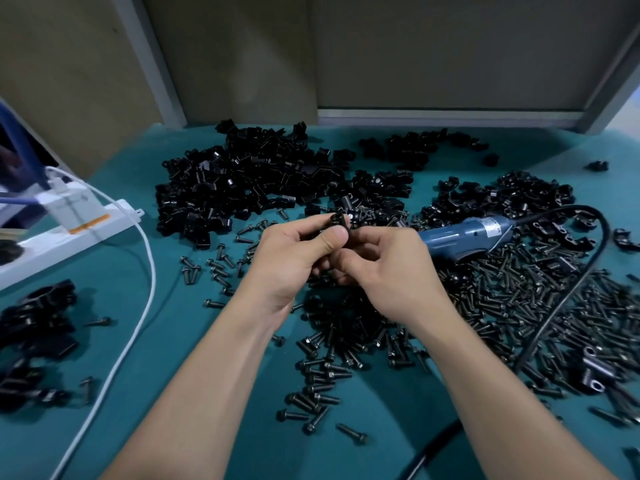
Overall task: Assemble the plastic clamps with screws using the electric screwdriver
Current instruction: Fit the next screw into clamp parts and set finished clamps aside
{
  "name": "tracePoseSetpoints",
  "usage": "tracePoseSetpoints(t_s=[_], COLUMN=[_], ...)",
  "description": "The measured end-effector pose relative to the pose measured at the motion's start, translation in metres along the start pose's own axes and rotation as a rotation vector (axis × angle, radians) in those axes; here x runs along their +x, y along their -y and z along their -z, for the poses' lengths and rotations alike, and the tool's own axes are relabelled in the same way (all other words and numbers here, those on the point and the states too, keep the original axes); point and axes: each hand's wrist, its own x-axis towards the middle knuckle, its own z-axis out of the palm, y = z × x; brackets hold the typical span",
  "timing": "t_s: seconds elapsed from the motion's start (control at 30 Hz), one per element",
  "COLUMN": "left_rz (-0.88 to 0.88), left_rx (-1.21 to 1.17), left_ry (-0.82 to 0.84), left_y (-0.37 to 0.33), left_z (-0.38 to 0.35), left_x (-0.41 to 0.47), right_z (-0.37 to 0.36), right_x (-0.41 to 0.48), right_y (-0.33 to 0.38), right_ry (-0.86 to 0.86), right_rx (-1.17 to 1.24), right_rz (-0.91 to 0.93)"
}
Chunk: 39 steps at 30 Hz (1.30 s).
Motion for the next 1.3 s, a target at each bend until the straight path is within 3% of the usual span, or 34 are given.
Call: tracePoseSetpoints(t_s=[0.13, 0.3, 0.47, 0.57, 0.73, 0.87, 1.07, 1.3], left_rz=[0.036, 0.032, 0.018, -0.013, 0.053, 0.086, 0.078, 0.079], left_rx=[0.031, -0.062, -0.009, 0.029, -0.007, 0.02, 0.067, 0.099], left_ry=[-0.014, -0.066, -0.015, 0.024, -0.076, -0.063, -0.077, -0.056], left_y=[0.005, 0.016, 0.025, 0.027, 0.032, 0.033, 0.039, 0.041], left_z=[-0.005, -0.006, -0.017, -0.031, -0.058, -0.072, -0.08, -0.076], left_x=[-0.008, -0.023, -0.029, -0.034, -0.034, -0.027, -0.018, -0.016], right_z=[0.006, 0.015, 0.027, 0.059, 0.122, 0.141, 0.143, 0.133], right_x=[0.001, 0.0, -0.016, -0.028, -0.037, -0.044, -0.053, -0.056], right_y=[-0.002, 0.0, -0.003, 0.0, -0.016, -0.035, -0.046, -0.054], right_ry=[0.07, 0.185, 0.196, 0.272, -0.132, -0.032, 0.02, -0.071], right_rx=[-0.026, 0.174, 0.054, -0.18, -0.63, -0.759, -0.651, -0.621], right_rz=[-0.045, -0.168, -0.211, -0.186, -0.277, -0.419, -0.321, -0.261])
